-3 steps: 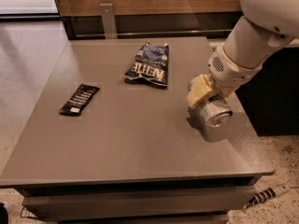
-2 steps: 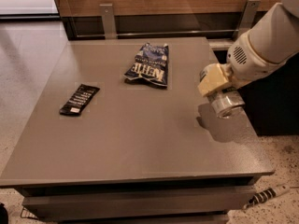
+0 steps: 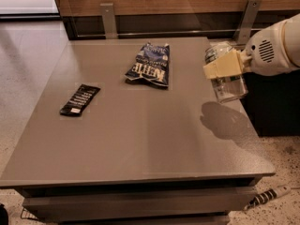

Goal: Place 7up can upright

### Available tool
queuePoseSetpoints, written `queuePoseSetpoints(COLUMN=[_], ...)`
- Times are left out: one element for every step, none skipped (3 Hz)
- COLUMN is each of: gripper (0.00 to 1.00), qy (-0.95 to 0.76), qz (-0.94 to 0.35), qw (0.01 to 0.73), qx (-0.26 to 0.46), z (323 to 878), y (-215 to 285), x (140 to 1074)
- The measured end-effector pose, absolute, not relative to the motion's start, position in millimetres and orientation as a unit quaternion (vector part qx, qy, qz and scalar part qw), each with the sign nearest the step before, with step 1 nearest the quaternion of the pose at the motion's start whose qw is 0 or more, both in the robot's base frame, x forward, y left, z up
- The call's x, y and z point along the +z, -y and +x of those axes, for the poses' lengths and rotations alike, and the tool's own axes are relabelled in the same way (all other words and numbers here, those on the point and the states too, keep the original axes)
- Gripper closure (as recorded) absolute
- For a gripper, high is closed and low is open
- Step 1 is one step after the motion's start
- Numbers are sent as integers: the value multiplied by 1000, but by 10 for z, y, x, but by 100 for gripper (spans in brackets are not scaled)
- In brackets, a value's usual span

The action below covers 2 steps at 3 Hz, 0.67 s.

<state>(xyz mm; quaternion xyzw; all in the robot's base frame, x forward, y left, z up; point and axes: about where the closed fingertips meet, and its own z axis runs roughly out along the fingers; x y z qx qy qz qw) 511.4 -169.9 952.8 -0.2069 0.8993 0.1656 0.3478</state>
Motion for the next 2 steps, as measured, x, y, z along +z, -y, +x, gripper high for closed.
queuePoseSetpoints(gripper=[100, 100], qy=[-866, -834], qz=[-227, -239], qw=[402, 450], qx=[191, 211], z=[5123, 5094], y=[1567, 1441], x=[9583, 9579])
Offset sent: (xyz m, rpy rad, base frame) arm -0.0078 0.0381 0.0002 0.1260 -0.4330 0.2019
